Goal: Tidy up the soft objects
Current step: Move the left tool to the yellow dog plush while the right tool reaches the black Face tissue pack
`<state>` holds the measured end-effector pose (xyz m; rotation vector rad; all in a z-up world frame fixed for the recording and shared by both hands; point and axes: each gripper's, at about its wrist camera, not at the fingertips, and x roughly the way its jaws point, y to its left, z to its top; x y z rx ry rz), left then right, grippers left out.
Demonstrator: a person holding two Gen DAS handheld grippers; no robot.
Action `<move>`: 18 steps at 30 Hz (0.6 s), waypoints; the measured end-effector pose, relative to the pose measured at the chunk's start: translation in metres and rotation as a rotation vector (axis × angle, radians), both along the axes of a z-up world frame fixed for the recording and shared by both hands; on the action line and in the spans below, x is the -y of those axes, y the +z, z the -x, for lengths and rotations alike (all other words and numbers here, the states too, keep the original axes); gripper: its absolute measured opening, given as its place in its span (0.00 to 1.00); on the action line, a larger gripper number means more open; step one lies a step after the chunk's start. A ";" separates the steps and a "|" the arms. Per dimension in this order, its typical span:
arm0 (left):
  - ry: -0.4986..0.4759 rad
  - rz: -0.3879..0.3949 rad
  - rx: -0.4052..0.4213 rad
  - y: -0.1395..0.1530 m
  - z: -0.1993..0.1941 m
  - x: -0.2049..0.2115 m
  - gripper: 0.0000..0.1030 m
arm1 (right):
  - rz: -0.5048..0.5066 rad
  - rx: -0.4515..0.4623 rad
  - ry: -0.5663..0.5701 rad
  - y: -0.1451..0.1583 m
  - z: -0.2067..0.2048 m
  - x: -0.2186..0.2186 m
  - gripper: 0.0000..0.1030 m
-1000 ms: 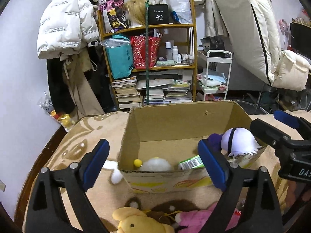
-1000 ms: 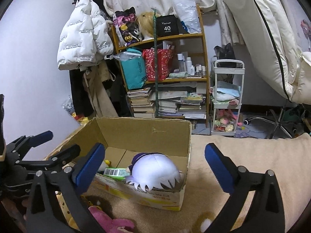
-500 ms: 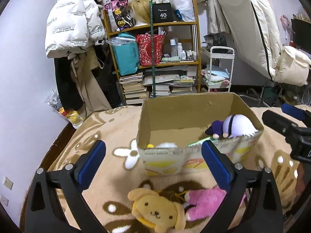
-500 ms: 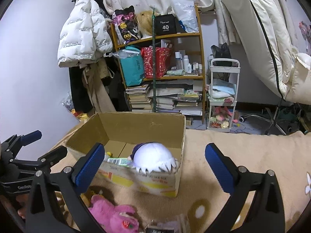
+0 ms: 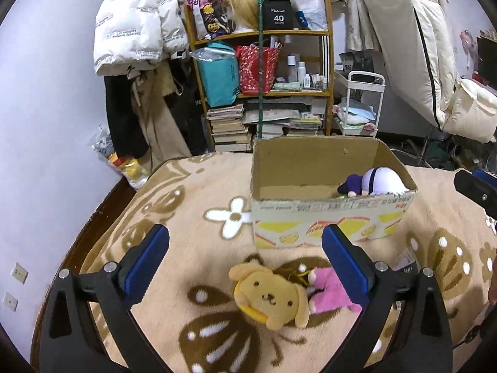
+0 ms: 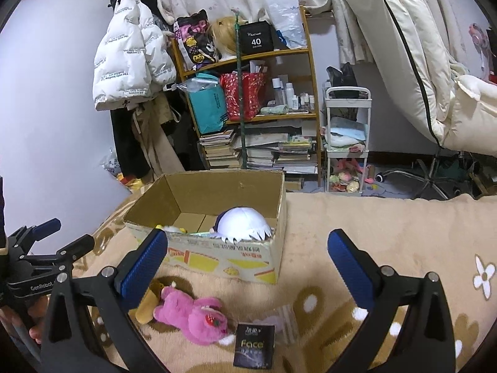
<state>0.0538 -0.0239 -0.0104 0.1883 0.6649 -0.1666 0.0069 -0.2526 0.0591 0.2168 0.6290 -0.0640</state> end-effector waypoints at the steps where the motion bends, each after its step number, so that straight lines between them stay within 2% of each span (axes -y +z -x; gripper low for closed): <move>1: 0.003 -0.005 -0.002 0.000 0.002 -0.001 0.95 | 0.001 -0.009 -0.002 0.000 0.002 -0.001 1.00; 11: 0.020 -0.014 -0.049 -0.003 0.018 -0.015 0.95 | 0.014 -0.095 0.016 -0.008 0.017 -0.018 1.00; 18: 0.034 -0.005 -0.116 -0.013 0.009 -0.021 0.95 | 0.028 -0.158 0.040 -0.017 0.018 -0.029 1.00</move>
